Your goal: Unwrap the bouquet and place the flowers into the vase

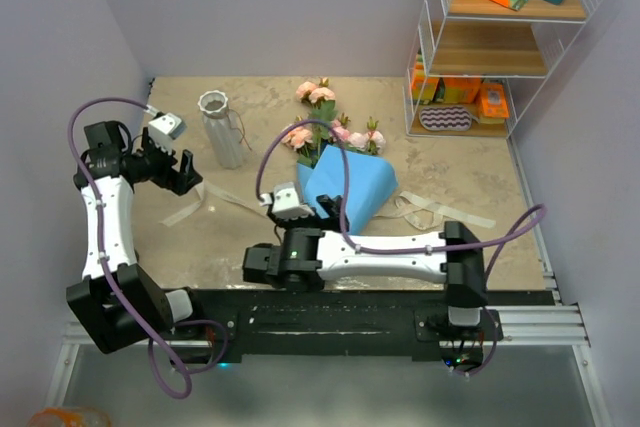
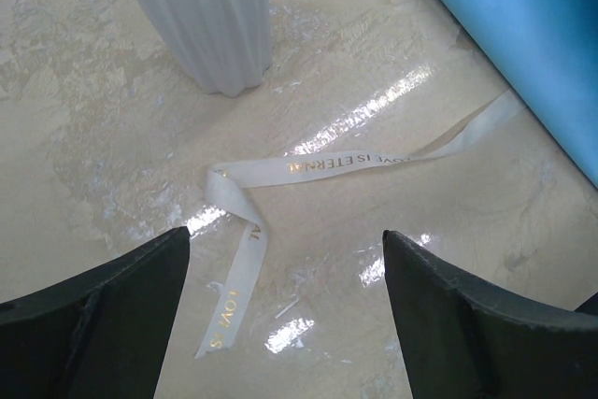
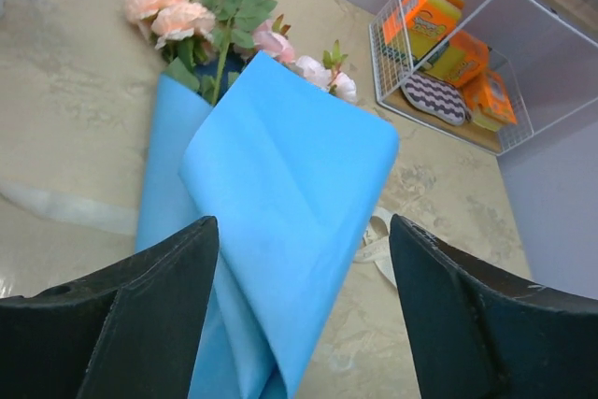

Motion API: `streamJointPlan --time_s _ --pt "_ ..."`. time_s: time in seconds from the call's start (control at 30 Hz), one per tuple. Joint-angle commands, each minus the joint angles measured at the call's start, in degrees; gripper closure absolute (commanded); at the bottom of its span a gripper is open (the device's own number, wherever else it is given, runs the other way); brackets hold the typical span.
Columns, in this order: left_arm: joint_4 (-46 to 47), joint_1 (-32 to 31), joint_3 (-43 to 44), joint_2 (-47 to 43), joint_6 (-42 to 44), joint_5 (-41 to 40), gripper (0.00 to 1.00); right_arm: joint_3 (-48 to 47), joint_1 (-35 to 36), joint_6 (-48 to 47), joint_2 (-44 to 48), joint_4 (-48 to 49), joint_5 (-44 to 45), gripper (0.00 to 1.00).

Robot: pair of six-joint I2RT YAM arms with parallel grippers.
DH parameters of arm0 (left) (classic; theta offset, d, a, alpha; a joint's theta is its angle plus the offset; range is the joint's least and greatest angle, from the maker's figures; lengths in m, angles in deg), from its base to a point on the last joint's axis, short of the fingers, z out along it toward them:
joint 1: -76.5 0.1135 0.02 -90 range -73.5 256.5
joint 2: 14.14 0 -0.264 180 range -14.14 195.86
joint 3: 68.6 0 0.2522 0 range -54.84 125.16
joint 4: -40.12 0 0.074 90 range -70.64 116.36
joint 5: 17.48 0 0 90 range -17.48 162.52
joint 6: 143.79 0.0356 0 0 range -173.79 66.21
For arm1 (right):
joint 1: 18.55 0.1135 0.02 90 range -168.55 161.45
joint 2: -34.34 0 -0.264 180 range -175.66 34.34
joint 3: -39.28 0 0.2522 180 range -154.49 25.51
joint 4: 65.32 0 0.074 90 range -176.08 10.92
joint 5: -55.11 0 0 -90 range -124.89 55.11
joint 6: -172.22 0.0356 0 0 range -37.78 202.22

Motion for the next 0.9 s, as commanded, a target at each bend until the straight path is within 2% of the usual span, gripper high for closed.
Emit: streamJointPlan --time_s 0.0,0.13,0.2,0.23,0.27,0.37,0.4,0.47,0.5,0.6,0.7,0.73,0.77,0.87 --pt "-0.3 0.5 3.4 0.5 0.3 2.5 0.12 5.2 -3.8 7.4 9.9 -3.5 9.4 0.21" --pt "-0.7 0.5 4.4 1.0 0.3 2.7 0.12 6.2 -8.5 8.2 20.1 -3.5 7.4 0.15" --pt "-0.9 0.5 4.6 1.2 0.4 3.1 0.11 4.8 -9.8 -0.3 24.3 3.0 7.3 0.12" --pt "-0.9 0.5 4.5 1.3 0.7 3.2 0.12 5.1 -9.8 -9.6 25.5 10.8 7.5 0.1" --pt "-0.9 0.5 4.4 1.3 0.9 3.3 0.11 8.6 -9.8 -33.8 27.9 33.8 4.7 0.09" --pt "-1.3 0.5 4.3 1.5 1.5 3.2 0.11 19.7 -9.8 -68.8 29.8 75.0 -1.2 0.06" --pt "-1.7 0.5 4.1 1.6 1.8 3.0 0.11 18.2 -9.9 -66.3 28.3 72.7 -6.0 0.06" --pt "-1.9 0.5 3.5 1.2 2.3 2.7 0.11 9.6 -10.6 -57.2 23.1 59.9 -10.8 0.06" --pt "-1.8 0.5 3.4 1.1 2.5 2.3 0.11 7.5 -10.4 -57.0 18.4 58.2 -16.9 0.07" --pt "-1.7 0.5 2.7 0.4 3.1 1.6 0.11 4.0 -10.4 -58.8 11.3 57.4 -23.7 0.05" --pt "-2.3 0.5 2.9 -0.2 3.9 1.1 0.11 -2.3 -10.4 -60.0 4.8 48.7 -16.8 0.01" --pt "-2.4 0.5 2.8 -0.4 4.4 1.2 0.11 -4.2 -10.5 -58.7 0.4 44.9 -11.4 0.01" --pt "-2.5 0.4 2.7 -0.5 4.6 1.1 0.11 -6.4 -10.5 -55.3 -0.9 37.4 -9.4 0.01" --pt "-2.1 0.5 2.0 -0.3 4.9 1.1 0.11 -2.8 -10.7 -52.5 0.5 36.6 -8.0 0.01"
